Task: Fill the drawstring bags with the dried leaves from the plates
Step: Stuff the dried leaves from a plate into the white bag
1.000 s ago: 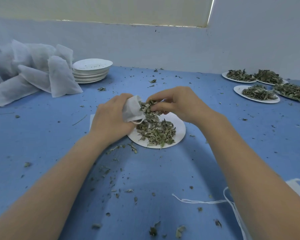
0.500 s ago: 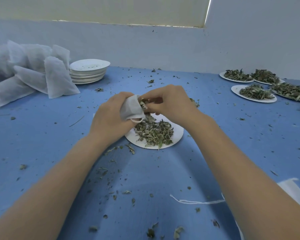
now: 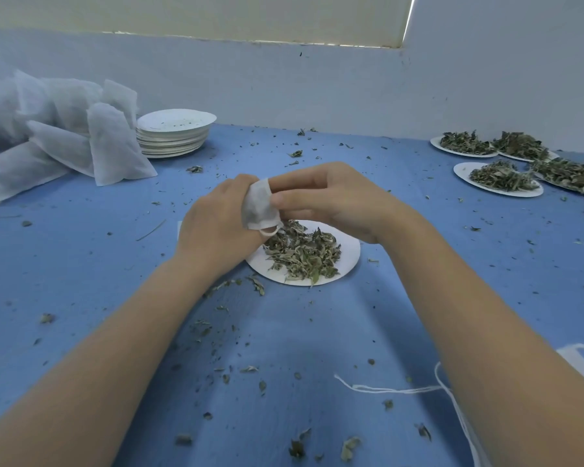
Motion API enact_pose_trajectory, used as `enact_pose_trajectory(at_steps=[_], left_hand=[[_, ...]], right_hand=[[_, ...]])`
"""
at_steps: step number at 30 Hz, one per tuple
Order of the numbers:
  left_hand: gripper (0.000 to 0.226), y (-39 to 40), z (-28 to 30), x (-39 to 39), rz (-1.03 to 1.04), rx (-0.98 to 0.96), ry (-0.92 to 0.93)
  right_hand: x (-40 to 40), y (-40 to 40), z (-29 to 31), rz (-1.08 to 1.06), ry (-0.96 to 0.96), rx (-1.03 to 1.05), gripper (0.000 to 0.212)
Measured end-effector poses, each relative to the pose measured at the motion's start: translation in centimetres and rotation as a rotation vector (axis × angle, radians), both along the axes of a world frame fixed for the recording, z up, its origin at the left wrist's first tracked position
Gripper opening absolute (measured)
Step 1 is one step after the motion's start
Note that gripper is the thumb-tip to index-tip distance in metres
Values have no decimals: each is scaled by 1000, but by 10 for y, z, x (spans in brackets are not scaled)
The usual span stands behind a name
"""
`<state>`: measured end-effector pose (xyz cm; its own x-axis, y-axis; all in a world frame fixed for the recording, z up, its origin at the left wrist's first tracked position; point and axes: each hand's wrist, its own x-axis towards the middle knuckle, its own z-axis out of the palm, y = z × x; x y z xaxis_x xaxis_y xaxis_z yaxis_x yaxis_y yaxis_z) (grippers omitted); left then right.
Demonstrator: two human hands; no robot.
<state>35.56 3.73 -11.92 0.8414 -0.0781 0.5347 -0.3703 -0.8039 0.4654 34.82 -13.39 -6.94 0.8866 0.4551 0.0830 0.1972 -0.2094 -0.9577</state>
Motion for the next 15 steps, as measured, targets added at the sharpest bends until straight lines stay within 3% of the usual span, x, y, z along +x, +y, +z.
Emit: enact_pose_trajectory(at_steps=[7,15], left_hand=[[43,-2,2,-5,-56,-128,-28],[44,-5,1,-7,-76,78,-137]], right_hand=[[1,-2,-8,-129,-152,38,20],[-1,18,-5,-262,-368,-350,11]])
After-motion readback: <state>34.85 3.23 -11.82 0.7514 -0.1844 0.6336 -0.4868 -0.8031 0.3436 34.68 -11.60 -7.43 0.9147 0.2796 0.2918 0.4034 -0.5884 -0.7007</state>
